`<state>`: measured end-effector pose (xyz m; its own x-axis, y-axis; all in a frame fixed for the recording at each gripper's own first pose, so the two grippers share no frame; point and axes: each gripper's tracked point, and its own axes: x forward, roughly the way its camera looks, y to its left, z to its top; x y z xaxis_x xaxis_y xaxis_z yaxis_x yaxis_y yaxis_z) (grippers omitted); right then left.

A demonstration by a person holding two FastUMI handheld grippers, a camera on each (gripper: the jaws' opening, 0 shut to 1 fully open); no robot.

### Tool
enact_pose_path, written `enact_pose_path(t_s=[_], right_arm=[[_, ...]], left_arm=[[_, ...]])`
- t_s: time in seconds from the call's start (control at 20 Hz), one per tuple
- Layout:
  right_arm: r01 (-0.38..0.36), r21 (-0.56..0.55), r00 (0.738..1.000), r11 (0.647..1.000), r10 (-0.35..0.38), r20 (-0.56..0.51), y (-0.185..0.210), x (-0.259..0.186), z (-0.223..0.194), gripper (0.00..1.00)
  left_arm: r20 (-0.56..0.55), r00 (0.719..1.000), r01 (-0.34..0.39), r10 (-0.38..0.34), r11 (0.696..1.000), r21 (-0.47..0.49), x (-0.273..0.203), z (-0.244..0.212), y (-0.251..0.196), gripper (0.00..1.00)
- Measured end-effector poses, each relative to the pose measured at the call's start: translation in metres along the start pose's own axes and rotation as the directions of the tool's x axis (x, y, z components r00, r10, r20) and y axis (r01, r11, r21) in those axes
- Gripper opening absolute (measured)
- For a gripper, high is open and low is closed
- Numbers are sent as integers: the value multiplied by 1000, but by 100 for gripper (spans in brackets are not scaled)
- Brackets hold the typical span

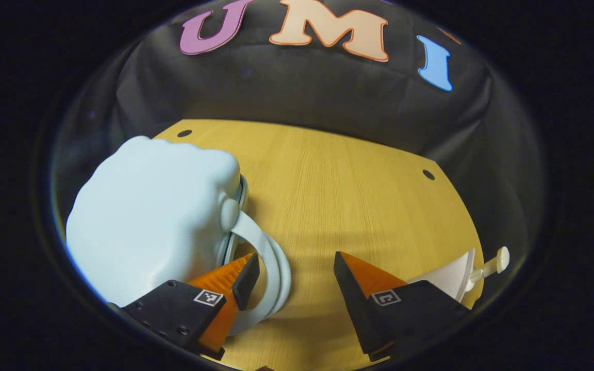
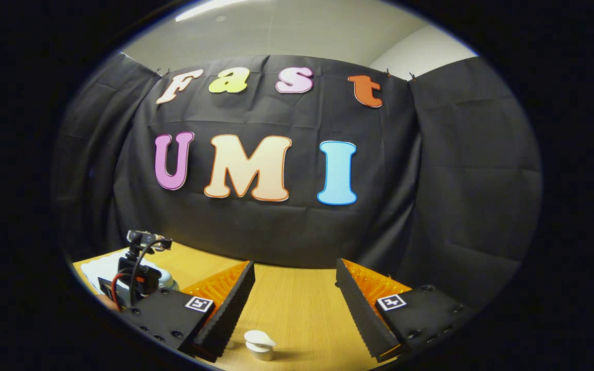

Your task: First open the suitcase, pack the skin care products into it, and then close the suitcase.

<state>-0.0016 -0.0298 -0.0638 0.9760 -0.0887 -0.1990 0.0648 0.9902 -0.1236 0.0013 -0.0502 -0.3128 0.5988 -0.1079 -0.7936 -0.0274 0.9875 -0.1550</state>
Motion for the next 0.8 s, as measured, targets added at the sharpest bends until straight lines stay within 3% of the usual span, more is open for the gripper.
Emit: enact_pose_path(t_s=[0.15, 0.25, 0.3, 0.35, 0.4, 0.45, 0.55, 0.8], right_arm=[[-4, -4, 1000, 1000, 4, -2, 3, 1, -1, 99], [-8, -6, 1000, 1000, 8, -2, 5, 2, -1, 99], [-10, -6, 1000, 1000, 10, -1, 6, 3, -2, 99], [-11, -5, 1000, 1000, 11, -1, 8, 4, -3, 99], [-14, -2, 1000, 1000, 14, -1, 9, 4, -2, 99], [-16, 0, 1000, 1000, 16, -1, 10, 4, -3, 99], [-19, 2, 1000, 1000, 19, 2, 12, 4, -3, 99], [-25, 7, 999, 1000, 25, 20, 16, 3, 1, 99]], left_arm=[[-41, 999, -11, 10, 1000, -7, 9, -6, 5, 88], [-65, 998, 1, -2, 1000, -13, 10, -9, 3, 83], [-74, 997, -16, 16, 1000, -6, 10, -10, 10, 70], [-78, 996, -36, 36, 999, -1, 10, -11, 18, 65], [-83, 996, -34, 33, 999, -11, 11, -11, 21, 36], [-87, 996, -27, 24, 999, -30, 10, -9, 23, 14], [-94, 995, 4, -10, 998, -62, 11, -9, 21, 11], [-102, 994, 29, -30, 1000, -7, 8, -9, 20, 0]])
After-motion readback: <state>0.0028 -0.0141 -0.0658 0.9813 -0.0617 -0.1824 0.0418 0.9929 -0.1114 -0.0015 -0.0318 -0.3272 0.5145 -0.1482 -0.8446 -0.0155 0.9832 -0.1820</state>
